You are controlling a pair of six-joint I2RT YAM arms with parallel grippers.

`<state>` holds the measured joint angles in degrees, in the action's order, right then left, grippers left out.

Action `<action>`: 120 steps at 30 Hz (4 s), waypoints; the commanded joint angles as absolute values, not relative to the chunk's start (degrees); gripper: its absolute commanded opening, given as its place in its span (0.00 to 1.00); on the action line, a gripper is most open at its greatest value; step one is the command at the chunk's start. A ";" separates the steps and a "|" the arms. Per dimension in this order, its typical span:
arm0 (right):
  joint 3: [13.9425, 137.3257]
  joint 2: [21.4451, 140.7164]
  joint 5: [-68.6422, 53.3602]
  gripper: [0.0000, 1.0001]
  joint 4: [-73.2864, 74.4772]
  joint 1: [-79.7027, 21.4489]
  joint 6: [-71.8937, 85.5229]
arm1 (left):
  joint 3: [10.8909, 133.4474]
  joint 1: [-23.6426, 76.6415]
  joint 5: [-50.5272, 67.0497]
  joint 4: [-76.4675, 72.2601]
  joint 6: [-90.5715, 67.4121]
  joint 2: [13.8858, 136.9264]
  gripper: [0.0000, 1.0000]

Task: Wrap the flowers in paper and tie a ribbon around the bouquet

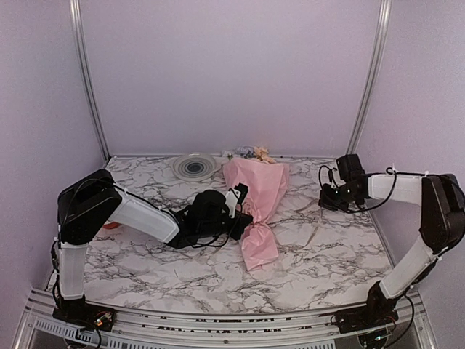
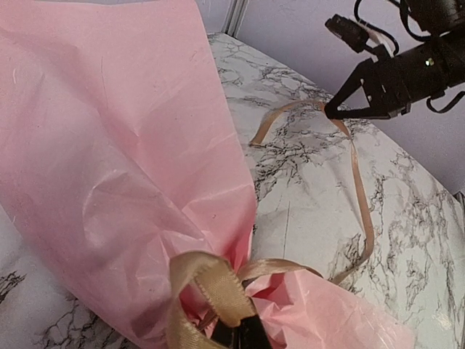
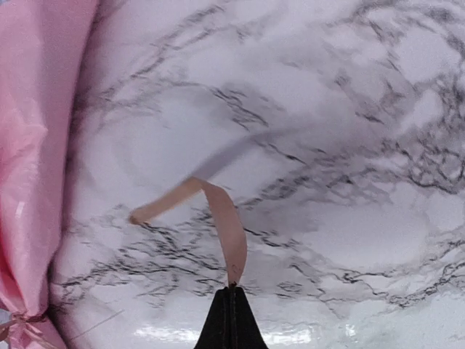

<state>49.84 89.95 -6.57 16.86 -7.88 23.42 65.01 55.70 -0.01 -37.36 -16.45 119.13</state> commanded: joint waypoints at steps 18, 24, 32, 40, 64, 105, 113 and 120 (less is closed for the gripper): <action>109.62 114.71 -6.17 0.00 9.58 -47.68 21.31 | 62.80 56.42 -0.52 -41.17 -14.78 117.14 0.00; 114.92 119.23 -8.44 0.00 10.08 -51.57 22.01 | 62.58 56.51 -0.70 -41.40 -14.68 117.05 0.00; 117.07 123.44 -13.99 0.00 11.10 -55.46 24.76 | 62.93 56.51 -0.59 -41.40 -14.58 117.39 0.00; 119.70 124.05 -14.24 0.47 15.10 -57.52 20.92 | 62.19 56.51 -0.88 -42.47 -14.68 117.07 0.00; 85.57 89.42 -1.28 0.92 14.68 -36.29 15.73 | 62.14 56.51 -0.95 -42.44 -14.75 117.08 0.00; 65.05 98.09 -21.95 0.00 2.41 -40.54 20.97 | 59.89 56.60 1.56 -44.19 -10.85 113.41 0.52; 63.97 97.81 -21.96 0.00 1.18 -39.74 21.04 | 53.11 56.51 0.19 -40.37 -11.17 102.34 0.99; 63.76 98.13 -22.81 0.00 1.08 -39.51 20.57 | 51.15 52.25 -14.69 -13.45 -17.07 86.42 0.99</action>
